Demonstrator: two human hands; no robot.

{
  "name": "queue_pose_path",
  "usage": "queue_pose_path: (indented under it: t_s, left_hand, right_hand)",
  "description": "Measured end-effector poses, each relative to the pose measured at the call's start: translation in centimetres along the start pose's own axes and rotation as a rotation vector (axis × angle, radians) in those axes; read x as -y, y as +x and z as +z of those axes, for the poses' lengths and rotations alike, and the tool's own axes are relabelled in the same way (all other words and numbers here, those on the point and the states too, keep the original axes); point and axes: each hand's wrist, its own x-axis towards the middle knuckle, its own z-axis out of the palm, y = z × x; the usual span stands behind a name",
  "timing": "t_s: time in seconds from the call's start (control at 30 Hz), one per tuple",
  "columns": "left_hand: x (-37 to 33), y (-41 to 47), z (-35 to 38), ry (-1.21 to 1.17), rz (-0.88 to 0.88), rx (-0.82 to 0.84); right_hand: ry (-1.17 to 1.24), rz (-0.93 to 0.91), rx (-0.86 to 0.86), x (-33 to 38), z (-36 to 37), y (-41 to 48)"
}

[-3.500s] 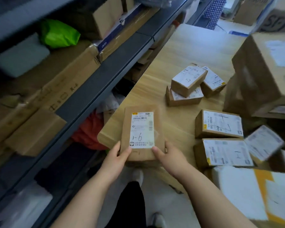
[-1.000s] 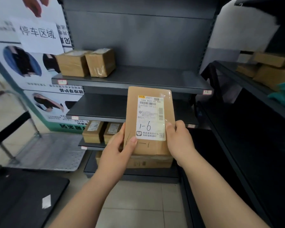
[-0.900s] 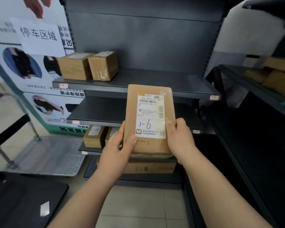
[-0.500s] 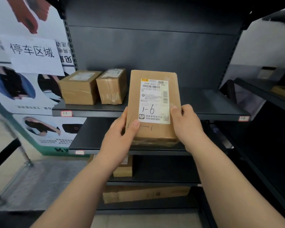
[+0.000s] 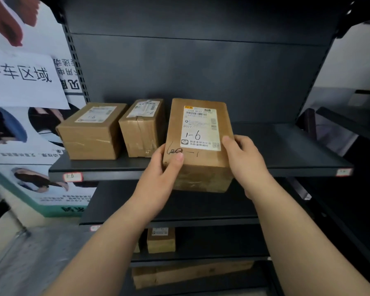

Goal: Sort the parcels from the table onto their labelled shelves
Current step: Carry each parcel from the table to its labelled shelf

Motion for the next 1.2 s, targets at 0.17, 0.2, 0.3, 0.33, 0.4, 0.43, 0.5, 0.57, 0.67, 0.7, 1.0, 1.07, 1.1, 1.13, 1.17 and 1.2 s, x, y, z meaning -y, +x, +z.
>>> queue_pose_path:
  t_s: [0.17,0.2,0.3,0.33,0.4,0.43,0.5,0.57,0.67,0.7,1.0,1.07,1.1,1.13,1.17,1.2]
  left_hand:
    - [0.6,4.3,-0.1,0.036,-0.048,0.072]
    - [0.8,5.2,0.0,0.039,-0.054,0.084]
    - [1.6,7.8,0.4,0.037,-0.052,0.104]
    - [1.9,8.6,0.5,0.041,-0.052,0.094]
    - [2.4,10.2,0.7,0.045,-0.052,0.079]
    - [2.6,11.0,0.8,0.044,-0.057,0.082]
    - [3.0,12.2,1.1,0.056,-0.066,0.103]
    - [3.4,13.3,1.4,0.085,-0.075,0.104]
    - [4.3,14.7,1.8,0.148,-0.100,0.044]
    - [4.5,15.0,1.9,0.151,-0.107,0.027]
    - [4.8,13.4,1.8,0.347,0.026,-0.023]
    - [4.5,12.5,1.5,0.547,0.169,-0.017]
    - [4.2,12.2,1.3,0.653,0.260,-0.002]
    - [4.3,12.2,1.2,0.777,0.361,0.001]
    - [4.2,12.3,1.1,0.916,0.453,0.001]
    - [4.0,12.5,1.2,1.011,0.508,0.000]
  right_hand:
    - [0.019,-0.016,0.021,-0.5,1.1,3.5]
    - [0.014,-0.019,0.032,-0.6,1.2,4.2]
    - [-0.011,-0.016,0.081,-1.2,1.6,6.6]
    - [-0.013,-0.018,0.101,-1.4,1.7,7.4]
    - [-0.012,-0.036,0.135,-1.8,2.1,8.9]
    - [-0.013,-0.046,0.146,-2.0,2.3,9.7]
    - [-0.017,-0.052,0.162,-2.4,2.8,11.3]
    - [-0.022,-0.045,0.170,-2.8,3.3,12.7]
    - [-0.017,-0.056,0.188,-3.3,3.8,14.2]
    - [-0.009,-0.063,0.197,-3.5,4.0,14.6]
    - [-0.050,-0.125,0.148,-4.0,4.5,13.7]
    - [-0.226,-0.238,0.063,-4.0,4.7,12.6]
    - [-0.344,-0.323,0.013,-3.9,4.8,12.0]
    - [-0.468,-0.412,-0.032,-3.7,5.1,11.4]
    - [-0.586,-0.490,-0.061,-3.6,5.4,10.9]
    - [-0.684,-0.539,-0.063,-3.3,5.7,10.5]
